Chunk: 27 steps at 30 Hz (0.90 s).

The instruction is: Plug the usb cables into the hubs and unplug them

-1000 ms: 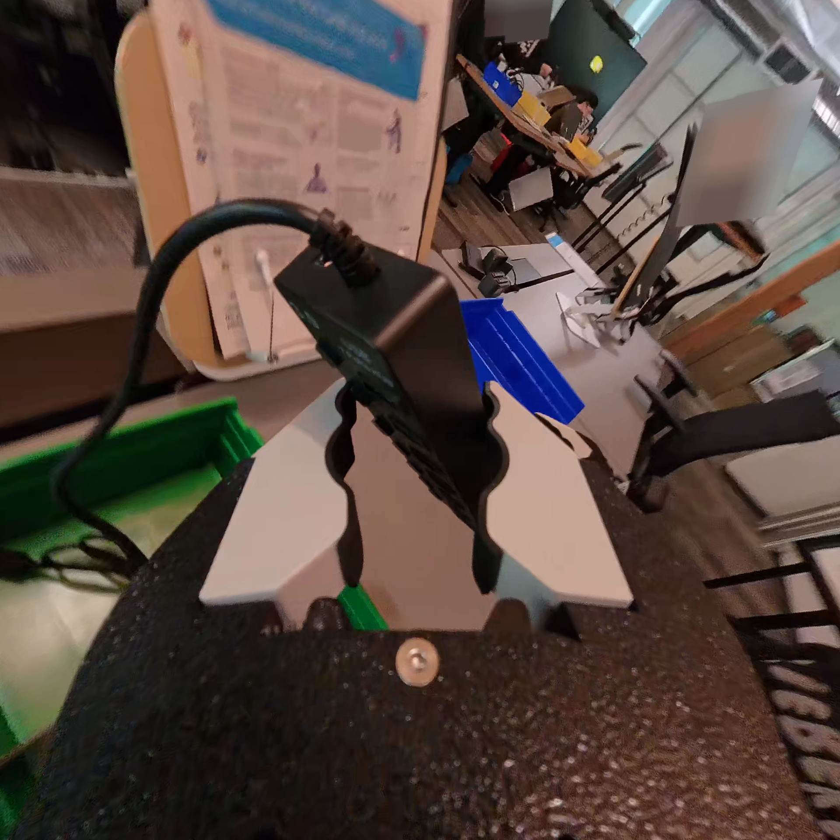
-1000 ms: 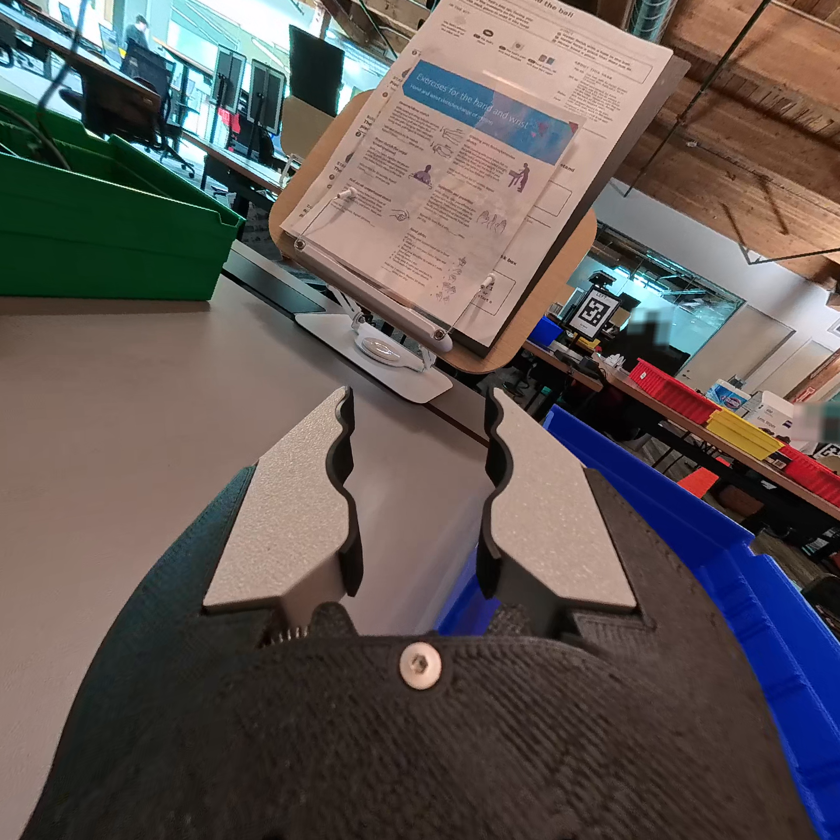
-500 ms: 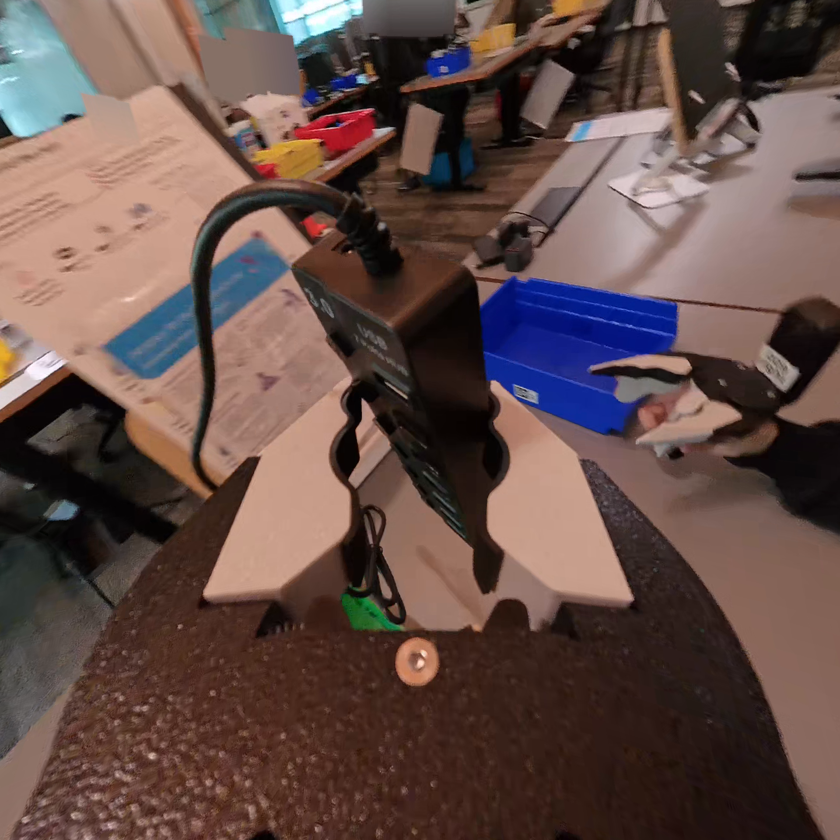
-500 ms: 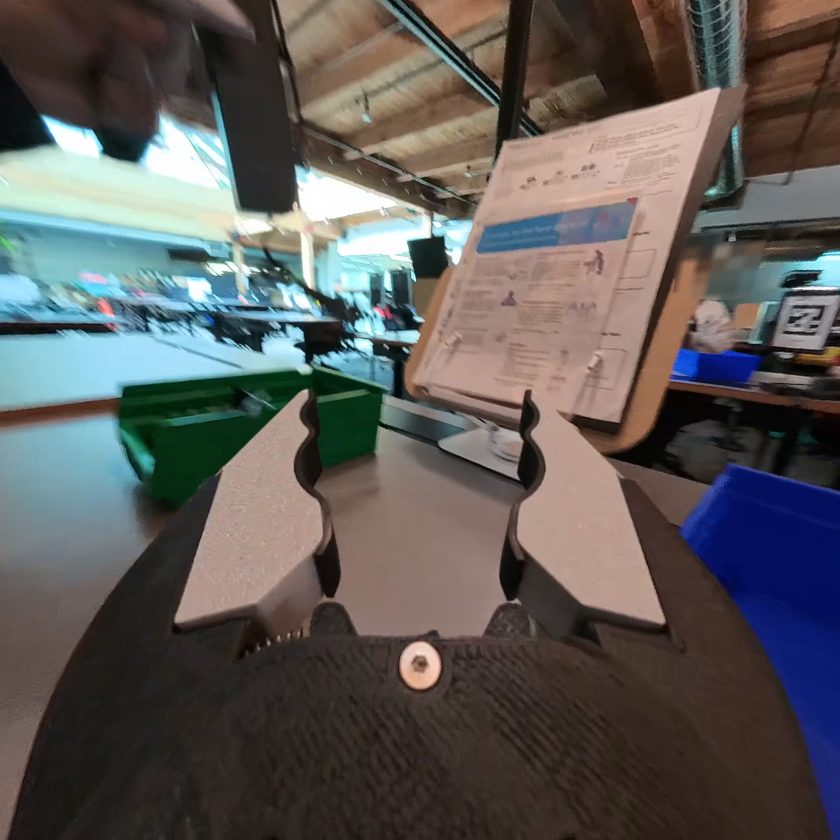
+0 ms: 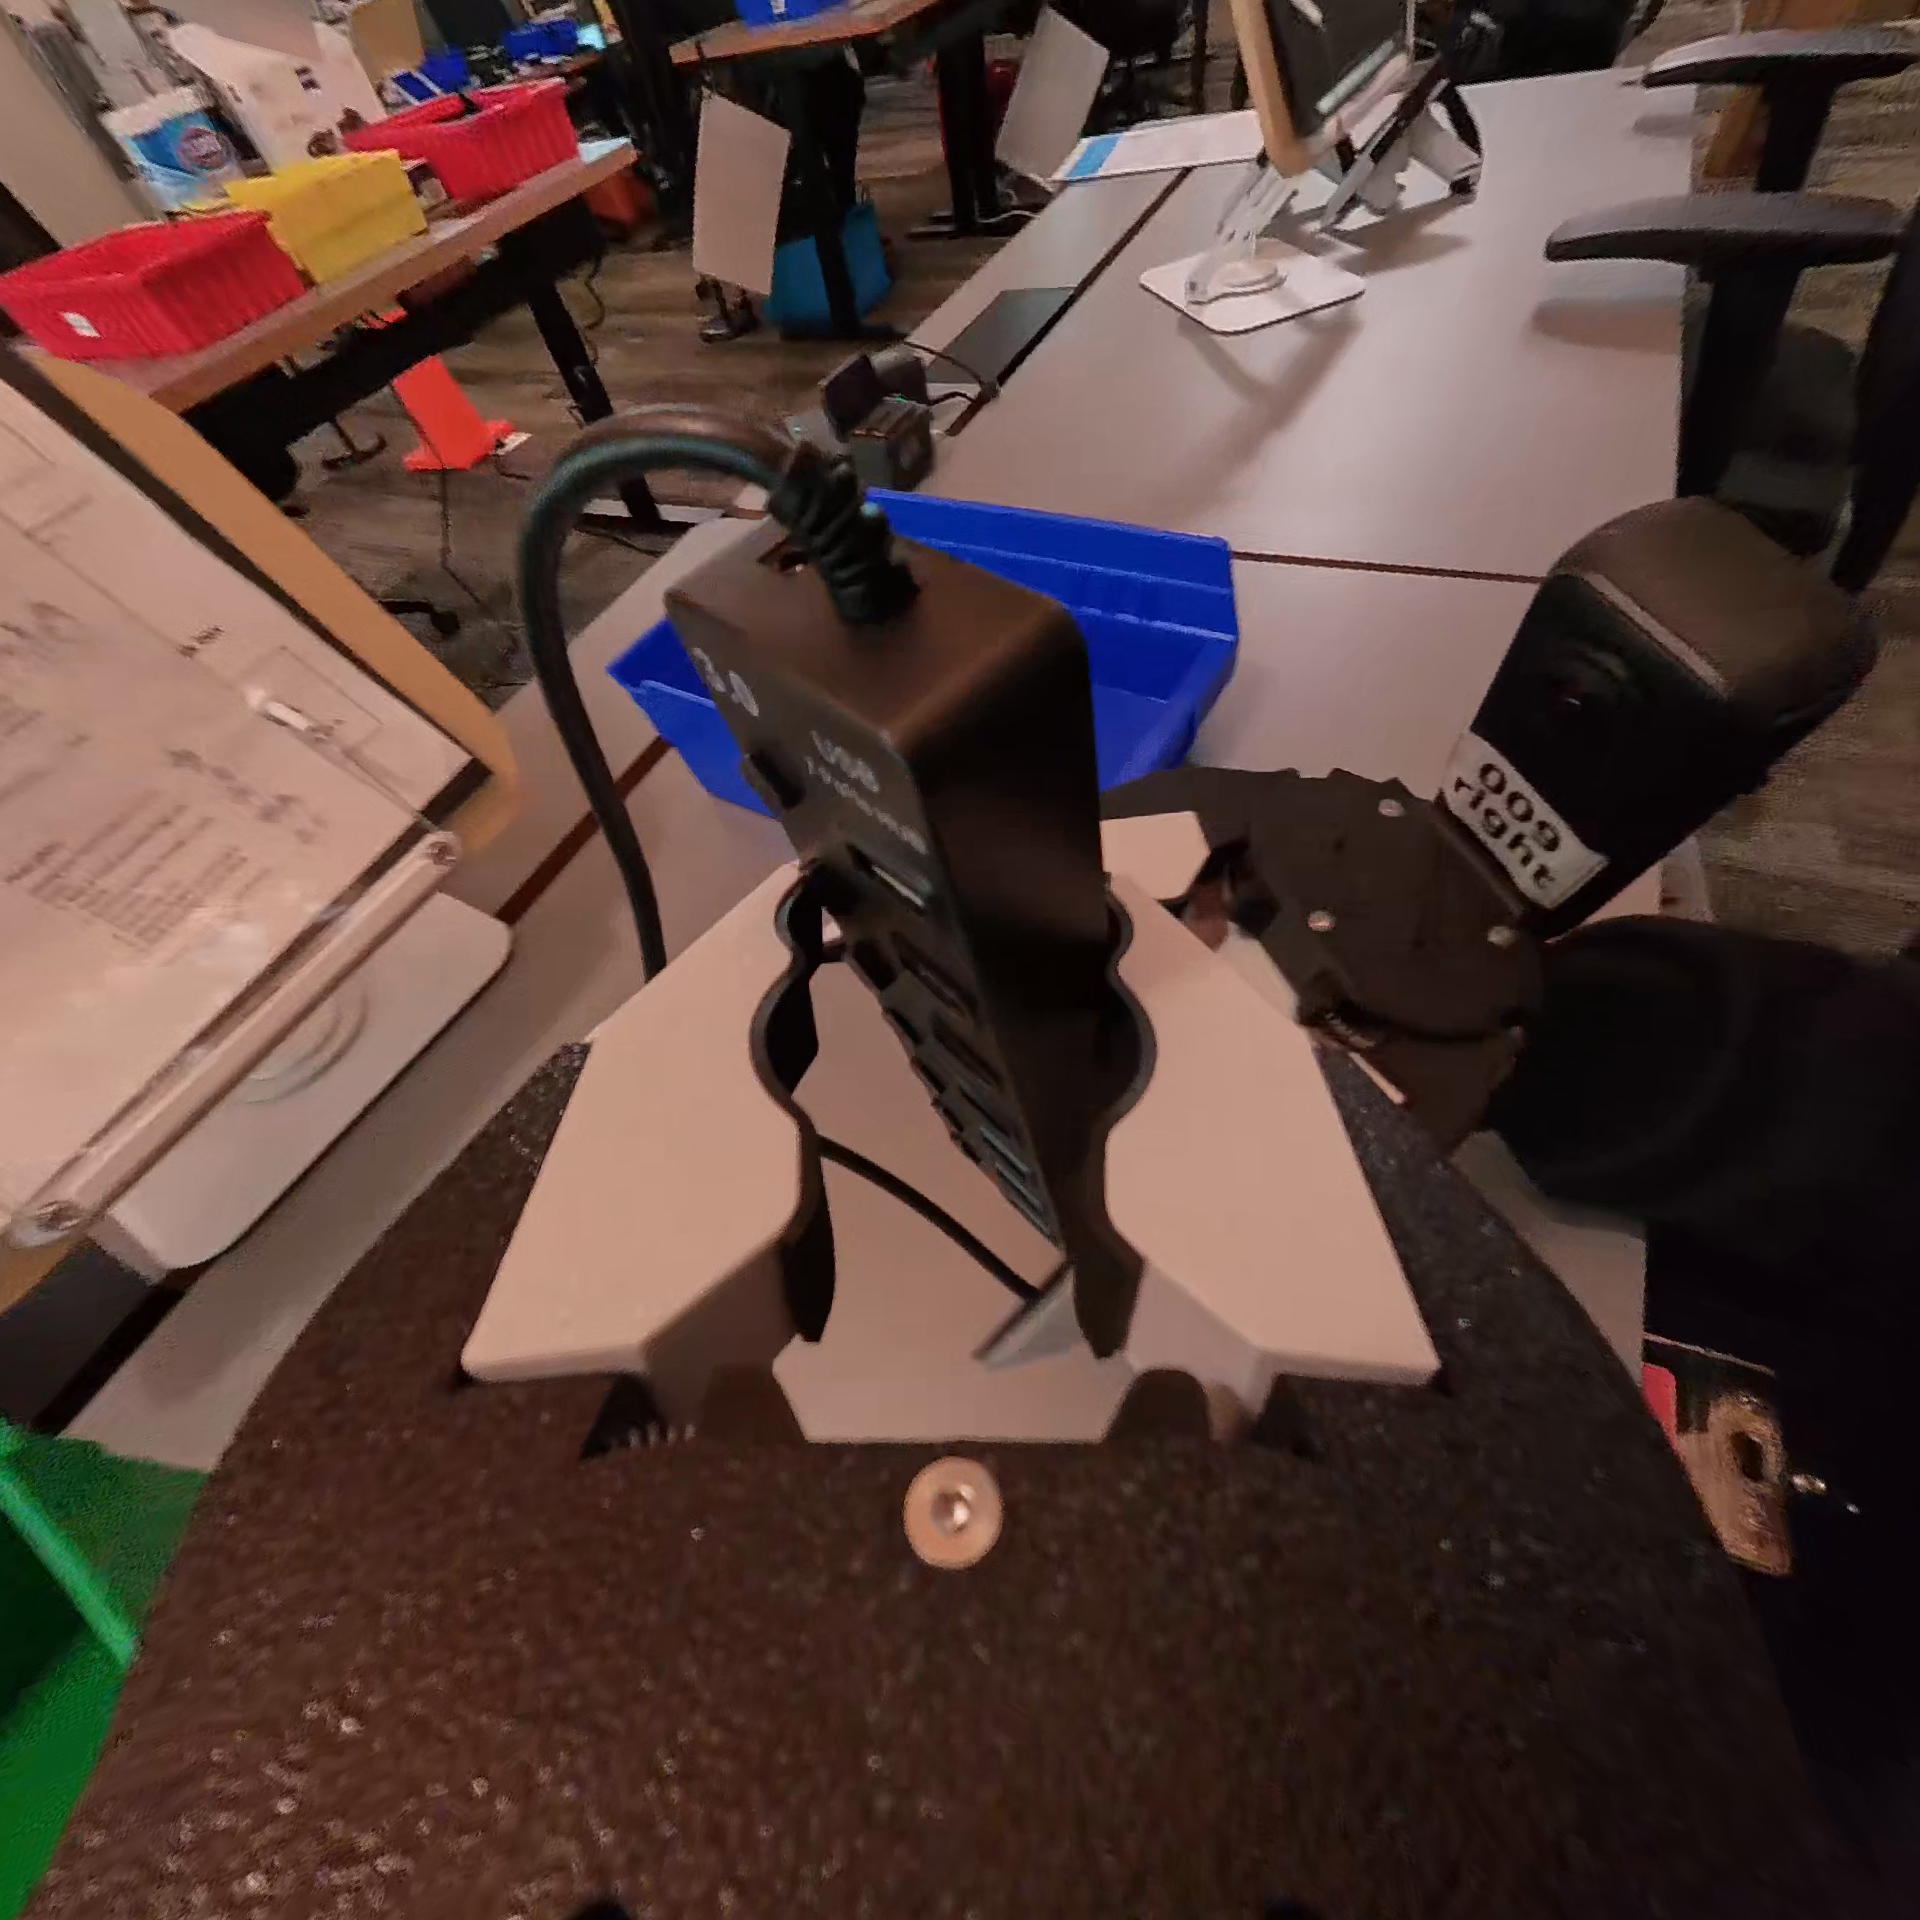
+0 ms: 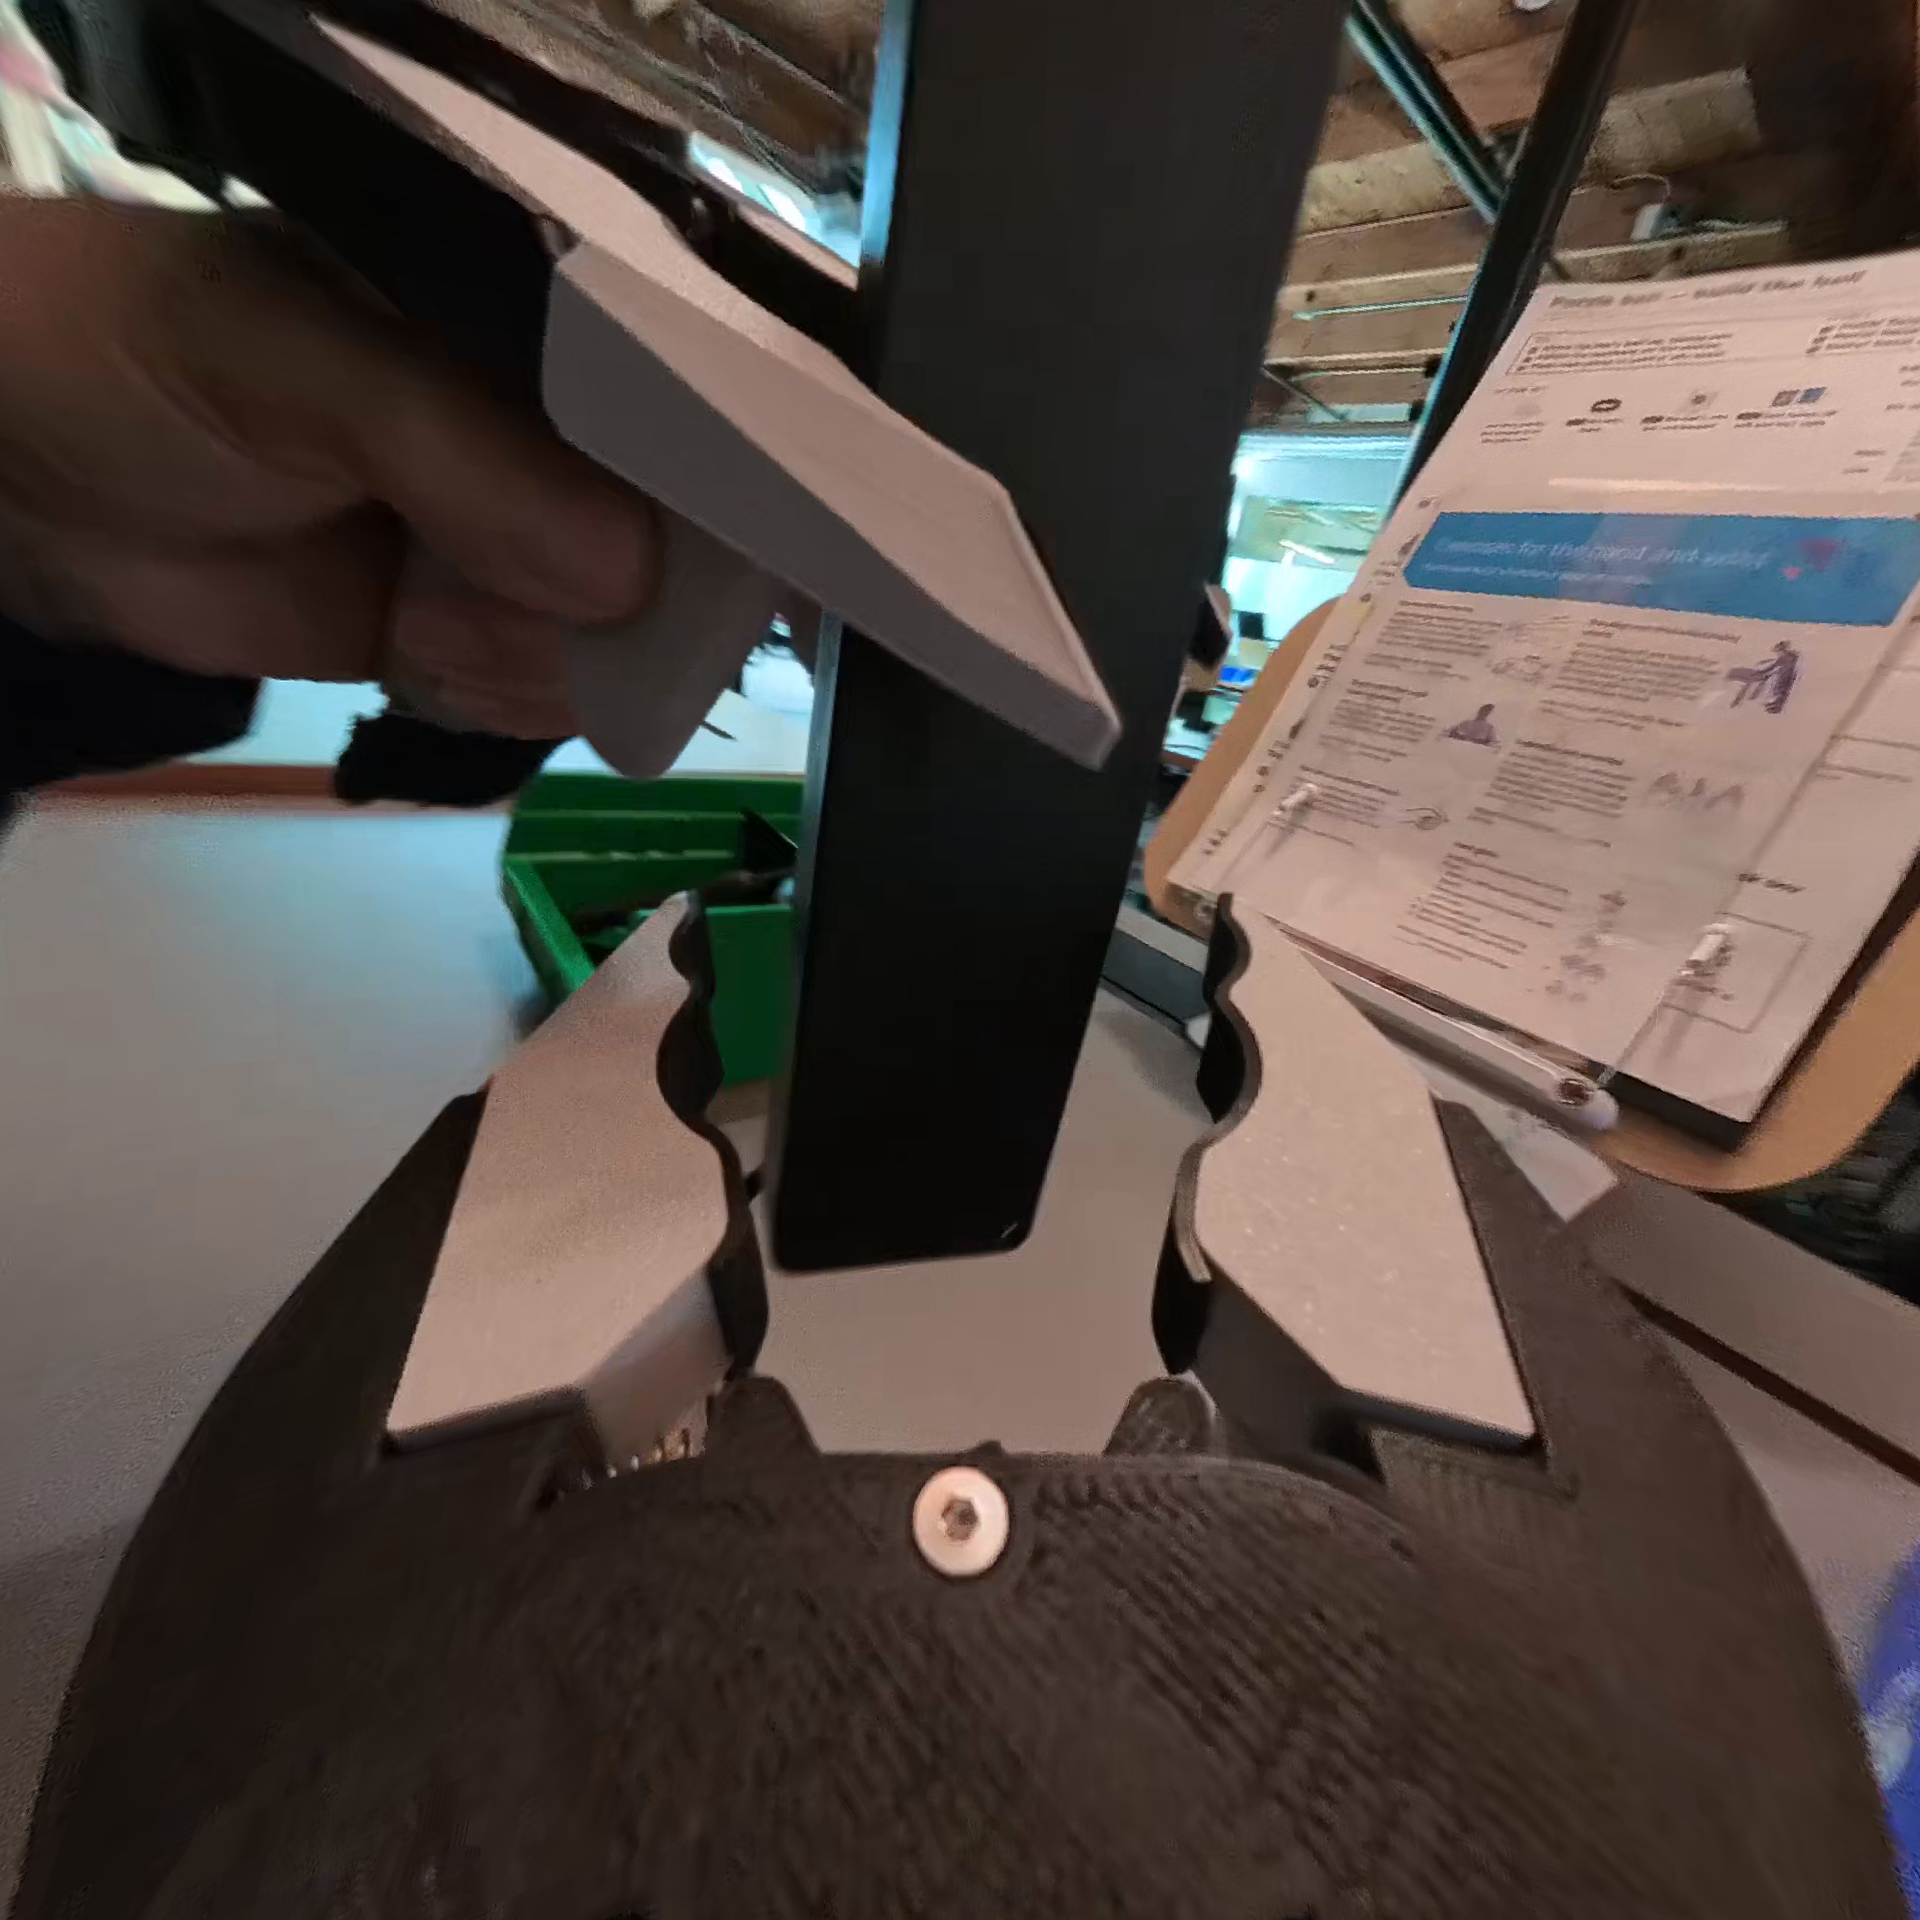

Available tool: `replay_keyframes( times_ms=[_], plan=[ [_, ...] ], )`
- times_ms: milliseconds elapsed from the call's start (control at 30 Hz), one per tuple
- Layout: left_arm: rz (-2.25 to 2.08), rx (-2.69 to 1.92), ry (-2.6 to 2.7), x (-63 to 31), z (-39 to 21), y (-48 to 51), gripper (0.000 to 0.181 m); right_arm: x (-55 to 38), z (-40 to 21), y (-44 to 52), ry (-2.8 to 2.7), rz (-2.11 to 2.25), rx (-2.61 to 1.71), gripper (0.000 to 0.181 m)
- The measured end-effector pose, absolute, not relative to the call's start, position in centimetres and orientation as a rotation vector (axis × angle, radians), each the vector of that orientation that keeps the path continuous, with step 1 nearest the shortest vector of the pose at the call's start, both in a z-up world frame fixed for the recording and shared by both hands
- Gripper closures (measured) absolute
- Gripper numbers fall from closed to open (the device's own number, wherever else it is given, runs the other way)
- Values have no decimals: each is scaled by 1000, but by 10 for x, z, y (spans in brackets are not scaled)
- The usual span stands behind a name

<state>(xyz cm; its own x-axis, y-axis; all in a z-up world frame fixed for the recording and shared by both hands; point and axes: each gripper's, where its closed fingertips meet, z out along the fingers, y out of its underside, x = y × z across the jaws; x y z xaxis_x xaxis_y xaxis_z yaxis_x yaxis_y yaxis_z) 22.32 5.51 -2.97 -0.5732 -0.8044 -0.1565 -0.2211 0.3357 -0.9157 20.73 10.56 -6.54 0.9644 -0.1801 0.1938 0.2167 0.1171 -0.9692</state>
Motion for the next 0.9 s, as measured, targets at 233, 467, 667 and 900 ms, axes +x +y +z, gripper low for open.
replay_keyframes(
  times_ms=[233,467,667,900],
  plan=[
    [-1193,-824,2008,220,-54,47,131,206,-75,108,-72,-300,-1400,116],
    [-1246,-917,2099,197,-60,60,97,232,-80,100,120,-92,-1332,117],
    [-616,-1298,2001,183,-81,249,110,257,-77,81,176,-85,-1284,117],
    [12,-1674,1996,140,-189,408,124,258,-88,89,189,-99,-1313,117]
  ],
)
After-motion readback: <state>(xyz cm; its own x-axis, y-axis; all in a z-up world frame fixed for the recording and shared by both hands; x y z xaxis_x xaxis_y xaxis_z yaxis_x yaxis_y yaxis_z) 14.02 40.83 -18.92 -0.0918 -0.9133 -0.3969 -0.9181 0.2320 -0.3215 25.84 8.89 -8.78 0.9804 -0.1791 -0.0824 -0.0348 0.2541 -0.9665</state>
